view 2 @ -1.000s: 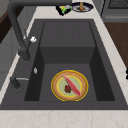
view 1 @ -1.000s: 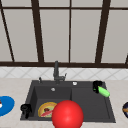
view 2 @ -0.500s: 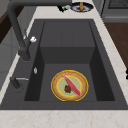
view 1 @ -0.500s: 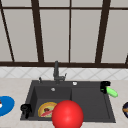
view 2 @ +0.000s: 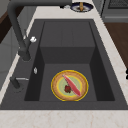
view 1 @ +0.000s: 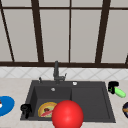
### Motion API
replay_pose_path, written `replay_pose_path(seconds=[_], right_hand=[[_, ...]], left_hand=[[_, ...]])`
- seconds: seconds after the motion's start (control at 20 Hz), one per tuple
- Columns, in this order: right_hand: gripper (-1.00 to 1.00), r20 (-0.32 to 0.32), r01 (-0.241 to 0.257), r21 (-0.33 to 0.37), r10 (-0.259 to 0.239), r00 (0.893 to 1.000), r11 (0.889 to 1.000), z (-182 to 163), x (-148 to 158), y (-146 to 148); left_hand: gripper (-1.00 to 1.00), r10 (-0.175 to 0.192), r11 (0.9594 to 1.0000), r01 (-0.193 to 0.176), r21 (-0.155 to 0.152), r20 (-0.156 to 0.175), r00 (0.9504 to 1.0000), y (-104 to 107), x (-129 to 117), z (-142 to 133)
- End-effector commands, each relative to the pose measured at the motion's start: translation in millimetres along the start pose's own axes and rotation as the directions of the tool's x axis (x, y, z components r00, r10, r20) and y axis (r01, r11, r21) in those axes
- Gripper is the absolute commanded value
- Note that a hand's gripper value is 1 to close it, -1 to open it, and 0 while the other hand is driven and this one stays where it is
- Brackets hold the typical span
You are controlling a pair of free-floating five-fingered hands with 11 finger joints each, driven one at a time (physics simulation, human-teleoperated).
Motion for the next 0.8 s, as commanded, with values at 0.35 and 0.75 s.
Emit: replay_pose_path(seconds=[0.35,0.75], right_hand=[[1.00,0.028,0.035,-0.006,-0.034,0.999,0.999,16.9,-81.6,4.0],[1.00,0.041,0.053,-0.012,-0.052,0.998,0.999,36.5,-139.9,25.9]], left_hand=[[0.00,0.000,1.0000,0.000,0.000,0.000,1.0000,0.0,0.0,0.0],[0.00,0.000,1.0000,0.000,0.000,0.000,1.0000,0.0,0.0,0.0]])
